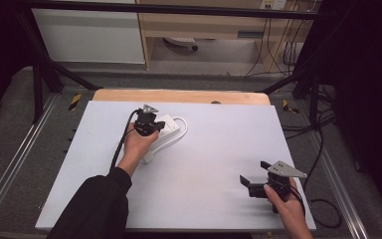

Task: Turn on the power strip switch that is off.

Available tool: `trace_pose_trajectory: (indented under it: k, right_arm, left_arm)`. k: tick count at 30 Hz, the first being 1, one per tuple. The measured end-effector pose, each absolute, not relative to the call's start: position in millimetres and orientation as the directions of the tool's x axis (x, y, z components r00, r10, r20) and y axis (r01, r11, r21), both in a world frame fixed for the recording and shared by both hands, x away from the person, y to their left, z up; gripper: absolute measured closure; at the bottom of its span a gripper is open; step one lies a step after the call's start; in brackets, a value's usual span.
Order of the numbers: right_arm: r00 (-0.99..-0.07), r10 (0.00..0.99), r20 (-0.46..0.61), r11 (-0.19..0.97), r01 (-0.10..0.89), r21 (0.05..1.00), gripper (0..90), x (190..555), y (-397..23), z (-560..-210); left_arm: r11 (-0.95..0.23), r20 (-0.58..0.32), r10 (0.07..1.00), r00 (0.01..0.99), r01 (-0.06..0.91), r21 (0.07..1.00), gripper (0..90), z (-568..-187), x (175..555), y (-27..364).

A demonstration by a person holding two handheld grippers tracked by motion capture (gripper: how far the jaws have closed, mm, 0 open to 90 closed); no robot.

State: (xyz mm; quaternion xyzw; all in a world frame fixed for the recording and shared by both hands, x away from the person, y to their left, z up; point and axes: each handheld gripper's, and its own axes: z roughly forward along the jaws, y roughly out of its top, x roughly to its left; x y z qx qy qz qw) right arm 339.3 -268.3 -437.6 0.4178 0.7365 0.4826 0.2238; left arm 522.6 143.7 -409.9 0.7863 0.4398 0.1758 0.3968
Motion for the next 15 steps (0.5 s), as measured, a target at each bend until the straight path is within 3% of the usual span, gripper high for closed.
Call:
trace_pose_trajectory:
  k: [15]
  right_arm:
    - [-0.551, 0.831, 0.074, 0.185, 0.399, 0.898, 2.4, 339.2, -268.7, -437.7]
  left_arm:
    - [-0.339, -0.053, 0.833, 0.551, 0.583, 0.739, 90.0, -417.3, 525.3, 142.5]
